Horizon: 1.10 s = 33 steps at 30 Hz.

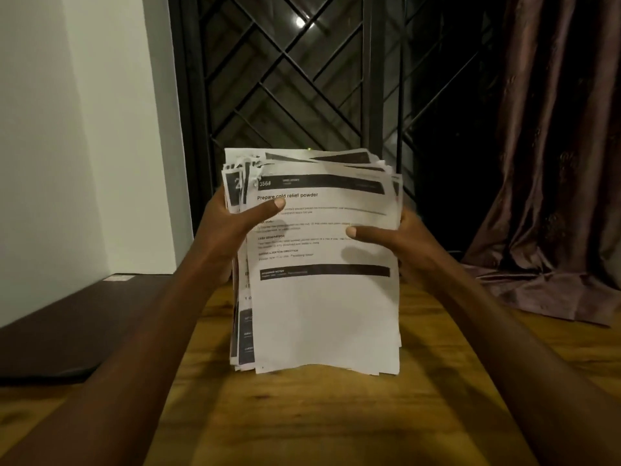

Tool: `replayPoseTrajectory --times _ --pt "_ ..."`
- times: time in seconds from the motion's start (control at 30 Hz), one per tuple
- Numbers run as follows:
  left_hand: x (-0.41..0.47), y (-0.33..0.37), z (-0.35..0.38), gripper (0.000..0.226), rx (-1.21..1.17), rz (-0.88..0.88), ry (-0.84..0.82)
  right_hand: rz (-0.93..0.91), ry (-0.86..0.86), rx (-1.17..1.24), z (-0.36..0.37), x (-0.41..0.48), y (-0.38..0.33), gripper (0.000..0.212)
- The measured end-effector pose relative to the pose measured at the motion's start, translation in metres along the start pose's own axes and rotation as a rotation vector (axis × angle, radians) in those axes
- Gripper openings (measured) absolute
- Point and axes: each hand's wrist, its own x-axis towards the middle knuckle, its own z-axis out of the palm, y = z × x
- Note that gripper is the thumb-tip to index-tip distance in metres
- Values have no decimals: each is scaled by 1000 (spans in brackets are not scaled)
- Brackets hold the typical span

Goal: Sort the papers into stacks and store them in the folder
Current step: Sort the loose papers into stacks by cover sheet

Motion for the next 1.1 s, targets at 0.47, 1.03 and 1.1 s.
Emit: replayPoseTrajectory --times 0.47,1.03,1.1 --pt "-1 -12 -3 33 -168 -164 -58 96 95 -116 13 -5 14 29" --pt "-32 -150 -35 70 -181 -615 -171 567 19 -61 11 -17 148 29" --pt "-29 -170 -42 90 -184 -572 -171 499 81 -165 10 -17 152 23"
